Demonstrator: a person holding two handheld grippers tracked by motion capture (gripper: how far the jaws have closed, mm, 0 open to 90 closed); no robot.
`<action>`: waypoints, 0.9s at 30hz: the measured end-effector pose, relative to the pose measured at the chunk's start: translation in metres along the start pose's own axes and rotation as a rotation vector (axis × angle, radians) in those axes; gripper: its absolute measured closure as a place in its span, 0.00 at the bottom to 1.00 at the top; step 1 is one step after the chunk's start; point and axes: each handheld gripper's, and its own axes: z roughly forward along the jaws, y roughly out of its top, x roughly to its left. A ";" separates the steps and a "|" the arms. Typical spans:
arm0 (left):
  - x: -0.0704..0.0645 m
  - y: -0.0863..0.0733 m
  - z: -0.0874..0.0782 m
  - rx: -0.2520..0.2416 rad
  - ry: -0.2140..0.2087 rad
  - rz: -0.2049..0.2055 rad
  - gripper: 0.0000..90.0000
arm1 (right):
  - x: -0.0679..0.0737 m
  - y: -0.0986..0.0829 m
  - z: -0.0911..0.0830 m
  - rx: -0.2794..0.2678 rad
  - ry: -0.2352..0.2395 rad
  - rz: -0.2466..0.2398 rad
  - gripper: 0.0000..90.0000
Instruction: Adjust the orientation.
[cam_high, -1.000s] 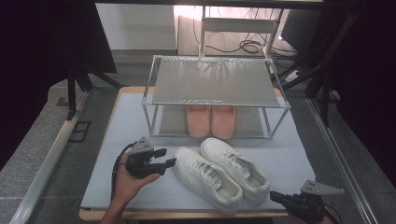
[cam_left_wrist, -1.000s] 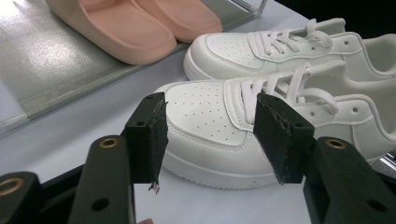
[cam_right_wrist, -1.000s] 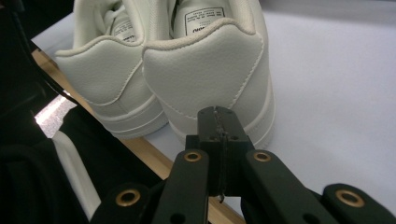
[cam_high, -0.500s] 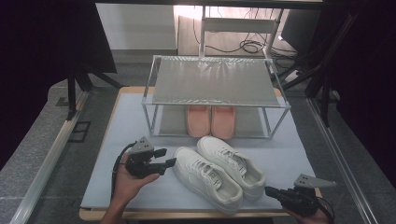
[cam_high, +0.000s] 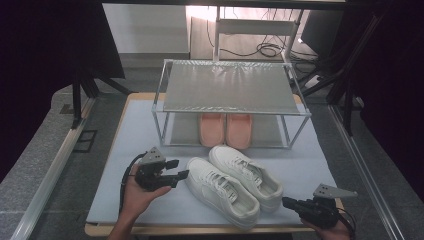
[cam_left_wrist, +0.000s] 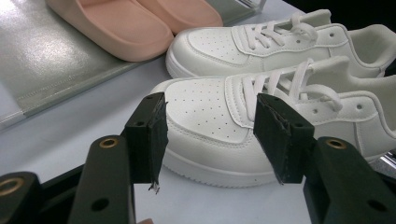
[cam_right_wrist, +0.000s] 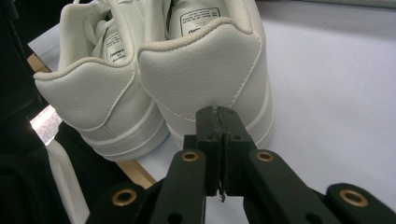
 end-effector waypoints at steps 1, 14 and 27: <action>0.000 0.000 0.000 0.000 0.001 0.000 0.50 | 0.000 0.000 0.000 0.000 -0.002 -0.002 0.98; 0.003 0.000 -0.002 -0.002 0.006 -0.009 0.49 | 0.003 0.015 -0.013 -0.063 -0.030 -0.048 0.86; 0.005 -0.002 -0.001 0.005 0.009 -0.011 0.48 | 0.019 0.064 0.008 -0.043 0.015 -0.129 0.65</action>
